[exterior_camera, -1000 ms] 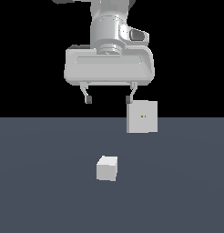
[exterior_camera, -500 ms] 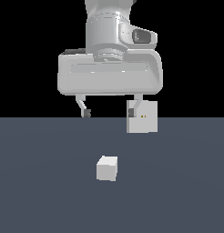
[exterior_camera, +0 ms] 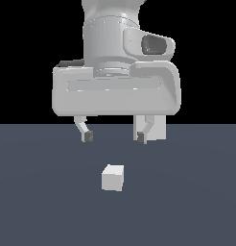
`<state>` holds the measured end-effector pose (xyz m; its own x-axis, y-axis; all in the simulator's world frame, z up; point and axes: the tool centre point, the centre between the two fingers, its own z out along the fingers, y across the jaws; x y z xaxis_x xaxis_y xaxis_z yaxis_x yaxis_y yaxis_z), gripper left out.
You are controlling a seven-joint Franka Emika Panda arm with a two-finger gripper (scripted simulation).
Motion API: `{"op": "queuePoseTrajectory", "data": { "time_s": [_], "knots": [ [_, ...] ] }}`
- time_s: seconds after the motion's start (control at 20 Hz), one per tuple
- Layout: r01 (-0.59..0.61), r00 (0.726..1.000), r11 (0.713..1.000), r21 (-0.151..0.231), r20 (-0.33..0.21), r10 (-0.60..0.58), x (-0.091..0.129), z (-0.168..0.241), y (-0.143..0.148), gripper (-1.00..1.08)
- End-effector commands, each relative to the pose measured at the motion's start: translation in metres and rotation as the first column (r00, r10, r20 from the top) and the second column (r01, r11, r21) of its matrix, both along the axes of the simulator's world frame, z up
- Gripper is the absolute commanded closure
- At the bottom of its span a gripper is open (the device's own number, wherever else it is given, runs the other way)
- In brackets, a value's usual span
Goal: Plug the charger into the wall socket.
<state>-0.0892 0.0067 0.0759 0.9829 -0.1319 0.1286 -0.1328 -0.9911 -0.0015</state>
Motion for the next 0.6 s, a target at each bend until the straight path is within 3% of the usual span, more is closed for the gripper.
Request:
{"op": "queuePoseTrajectory", "data": {
  "time_s": [0.0, 0.55],
  "knots": [
    [0.008, 1.000, 1.000, -0.002, 0.012, -0.008, -0.0039, -0.0052, 0.0001, -0.92],
    [0.018, 1.000, 1.000, -0.005, 0.026, -0.018, -0.0086, -0.0135, 0.0003, -0.92]
  ]
}}
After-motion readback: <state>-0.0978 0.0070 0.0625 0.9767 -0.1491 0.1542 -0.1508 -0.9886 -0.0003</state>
